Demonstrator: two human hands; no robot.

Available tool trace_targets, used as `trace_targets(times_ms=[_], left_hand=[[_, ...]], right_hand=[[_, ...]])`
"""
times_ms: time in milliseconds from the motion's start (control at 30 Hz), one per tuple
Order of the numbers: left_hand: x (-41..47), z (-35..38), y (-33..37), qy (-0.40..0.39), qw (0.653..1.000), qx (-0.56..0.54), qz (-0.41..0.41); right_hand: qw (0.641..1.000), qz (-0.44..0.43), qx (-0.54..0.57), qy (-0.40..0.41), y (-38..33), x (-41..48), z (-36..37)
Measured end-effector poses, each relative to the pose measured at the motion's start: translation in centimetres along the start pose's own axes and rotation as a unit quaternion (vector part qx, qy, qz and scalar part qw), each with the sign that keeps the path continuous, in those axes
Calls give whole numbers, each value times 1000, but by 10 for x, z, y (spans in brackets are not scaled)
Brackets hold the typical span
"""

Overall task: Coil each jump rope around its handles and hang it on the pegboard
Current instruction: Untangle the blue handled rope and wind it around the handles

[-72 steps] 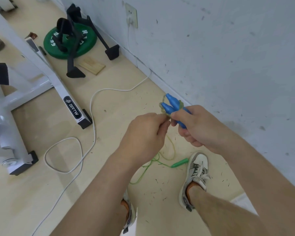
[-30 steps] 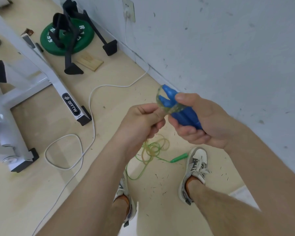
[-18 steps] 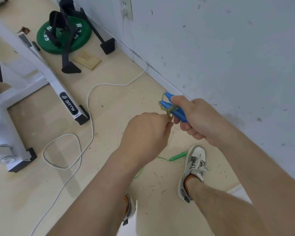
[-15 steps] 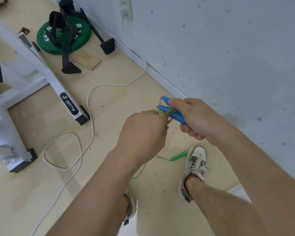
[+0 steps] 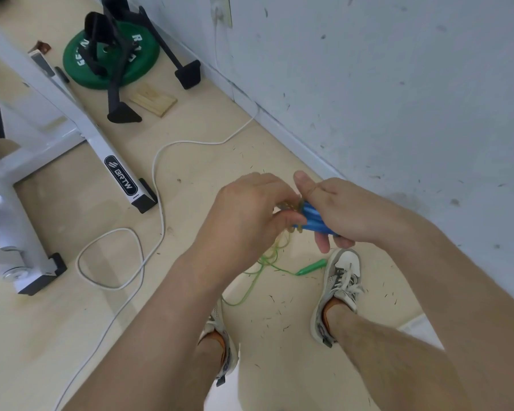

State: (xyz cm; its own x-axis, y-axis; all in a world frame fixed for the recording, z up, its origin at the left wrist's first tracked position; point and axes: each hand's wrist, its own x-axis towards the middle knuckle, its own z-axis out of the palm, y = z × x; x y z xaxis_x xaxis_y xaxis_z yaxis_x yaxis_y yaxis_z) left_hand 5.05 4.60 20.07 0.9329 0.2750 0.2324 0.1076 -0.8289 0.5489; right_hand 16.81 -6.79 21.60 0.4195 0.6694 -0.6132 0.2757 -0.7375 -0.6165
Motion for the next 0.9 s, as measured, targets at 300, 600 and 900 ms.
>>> trace_targets(times_ms=[300, 600, 900], left_hand=[[1, 1, -3, -86, 989, -84, -83], [3, -3, 2, -169, 931, -252, -201], [5, 2, 5, -90, 811, -502, -287]], right_hand=[[996, -18, -84, 15, 2, 0, 5], [986, -125, -58, 99, 3, -3, -3], [934, -159, 312, 68, -1, -6, -11]])
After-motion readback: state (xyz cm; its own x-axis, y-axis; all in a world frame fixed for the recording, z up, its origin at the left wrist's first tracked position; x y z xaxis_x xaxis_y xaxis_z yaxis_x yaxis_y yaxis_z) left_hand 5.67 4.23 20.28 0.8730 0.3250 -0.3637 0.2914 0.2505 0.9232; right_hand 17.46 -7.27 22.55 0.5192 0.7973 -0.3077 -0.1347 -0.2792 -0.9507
